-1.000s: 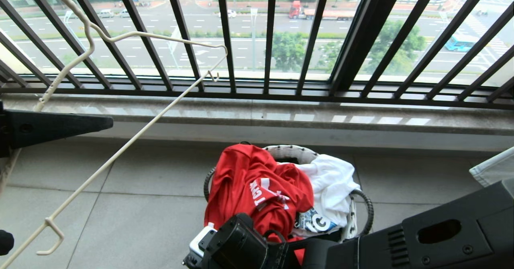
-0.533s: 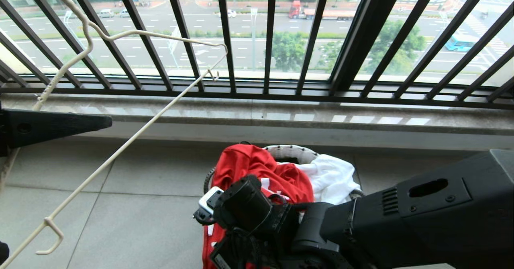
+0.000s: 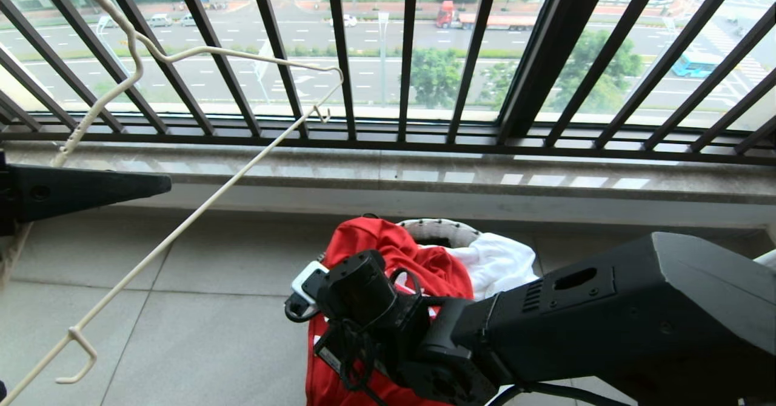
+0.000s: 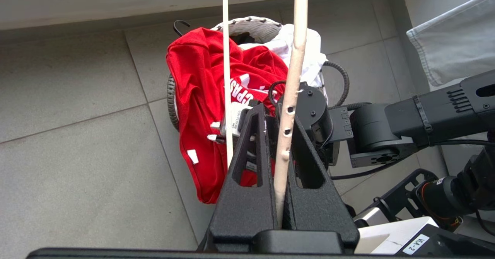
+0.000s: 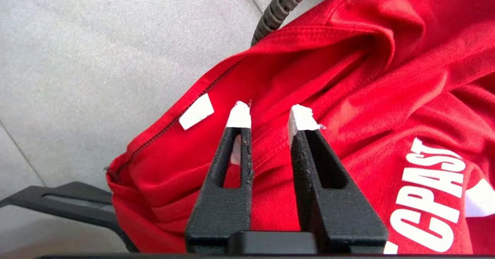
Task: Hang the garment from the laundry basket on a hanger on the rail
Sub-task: Pick up clothes from the basket
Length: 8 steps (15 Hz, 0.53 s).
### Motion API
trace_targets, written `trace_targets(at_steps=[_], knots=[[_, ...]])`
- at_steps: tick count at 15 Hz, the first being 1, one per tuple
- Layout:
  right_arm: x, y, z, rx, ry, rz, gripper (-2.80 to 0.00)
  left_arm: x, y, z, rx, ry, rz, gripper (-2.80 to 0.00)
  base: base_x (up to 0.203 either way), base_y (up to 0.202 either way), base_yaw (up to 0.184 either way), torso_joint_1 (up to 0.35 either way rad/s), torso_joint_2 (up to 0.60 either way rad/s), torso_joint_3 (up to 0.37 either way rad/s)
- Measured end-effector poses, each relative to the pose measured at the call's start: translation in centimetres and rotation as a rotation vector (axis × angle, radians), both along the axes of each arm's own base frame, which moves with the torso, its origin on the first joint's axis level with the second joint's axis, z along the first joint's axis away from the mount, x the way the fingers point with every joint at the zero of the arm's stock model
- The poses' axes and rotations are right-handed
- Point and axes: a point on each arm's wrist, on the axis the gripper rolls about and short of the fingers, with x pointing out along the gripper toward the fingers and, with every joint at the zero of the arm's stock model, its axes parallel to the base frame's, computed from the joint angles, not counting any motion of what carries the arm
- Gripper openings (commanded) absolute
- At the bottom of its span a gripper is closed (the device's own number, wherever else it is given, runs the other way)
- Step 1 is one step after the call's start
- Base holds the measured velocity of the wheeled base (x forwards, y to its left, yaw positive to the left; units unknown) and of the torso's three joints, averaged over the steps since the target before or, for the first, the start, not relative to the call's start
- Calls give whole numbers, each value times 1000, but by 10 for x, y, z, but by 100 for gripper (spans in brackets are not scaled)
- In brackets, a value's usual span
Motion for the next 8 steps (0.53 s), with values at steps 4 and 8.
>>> trace_targets(at_steps=[4, 8], knots=[[11, 8, -9, 13, -122, -19, 0, 1, 0, -1, 1, 2, 0, -280, 0, 0, 0, 0, 0, 0], [31, 2, -17, -1, -156, -49, 0, 1, -1, -1, 2, 4, 0, -280, 0, 0, 0, 0, 0, 0]])
